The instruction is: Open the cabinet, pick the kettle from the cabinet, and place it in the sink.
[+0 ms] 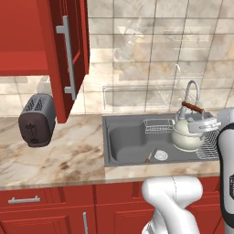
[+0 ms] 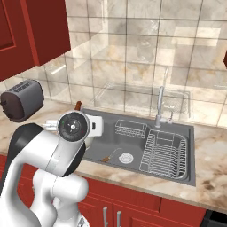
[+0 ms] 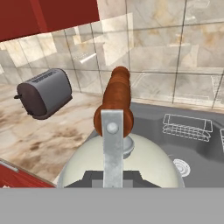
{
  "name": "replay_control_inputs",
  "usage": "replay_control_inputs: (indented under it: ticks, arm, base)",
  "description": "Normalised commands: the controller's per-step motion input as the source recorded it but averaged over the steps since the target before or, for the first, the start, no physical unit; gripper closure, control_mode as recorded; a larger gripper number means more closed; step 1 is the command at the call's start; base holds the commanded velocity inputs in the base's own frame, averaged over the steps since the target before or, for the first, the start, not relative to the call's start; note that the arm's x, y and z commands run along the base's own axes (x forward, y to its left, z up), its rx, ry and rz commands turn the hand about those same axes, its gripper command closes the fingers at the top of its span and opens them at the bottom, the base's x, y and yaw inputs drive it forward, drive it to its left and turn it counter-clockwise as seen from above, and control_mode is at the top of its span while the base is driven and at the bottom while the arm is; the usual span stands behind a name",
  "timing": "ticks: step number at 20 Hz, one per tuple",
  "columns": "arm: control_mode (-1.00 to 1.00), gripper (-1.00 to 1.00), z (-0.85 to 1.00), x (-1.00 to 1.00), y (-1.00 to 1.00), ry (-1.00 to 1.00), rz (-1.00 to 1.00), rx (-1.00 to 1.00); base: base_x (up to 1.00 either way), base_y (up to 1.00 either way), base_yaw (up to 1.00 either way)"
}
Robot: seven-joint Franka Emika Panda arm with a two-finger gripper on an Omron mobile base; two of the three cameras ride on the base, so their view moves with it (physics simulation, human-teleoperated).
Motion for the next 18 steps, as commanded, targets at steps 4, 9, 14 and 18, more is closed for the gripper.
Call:
replay_control_inputs:
  ticks: [4, 9, 14, 18]
  arm:
    - [-1.00, 1.00, 0.00, 0.00, 0.00, 0.00, 0.00, 0.00]
    - [-1.00, 1.00, 0.00, 0.00, 0.00, 0.00, 0.00, 0.00]
    - [-1.00, 1.00, 0.00, 0.00, 0.00, 0.00, 0.00, 0.00]
    - [-1.00, 1.00, 0.00, 0.01, -0.01, 0.00, 0.00, 0.00]
  base:
    - [0.00, 0.00, 0.00]
    - [0.00, 0.00, 0.00]
    - [0.00, 0.00, 0.00]
    - [0.00, 0.00, 0.00]
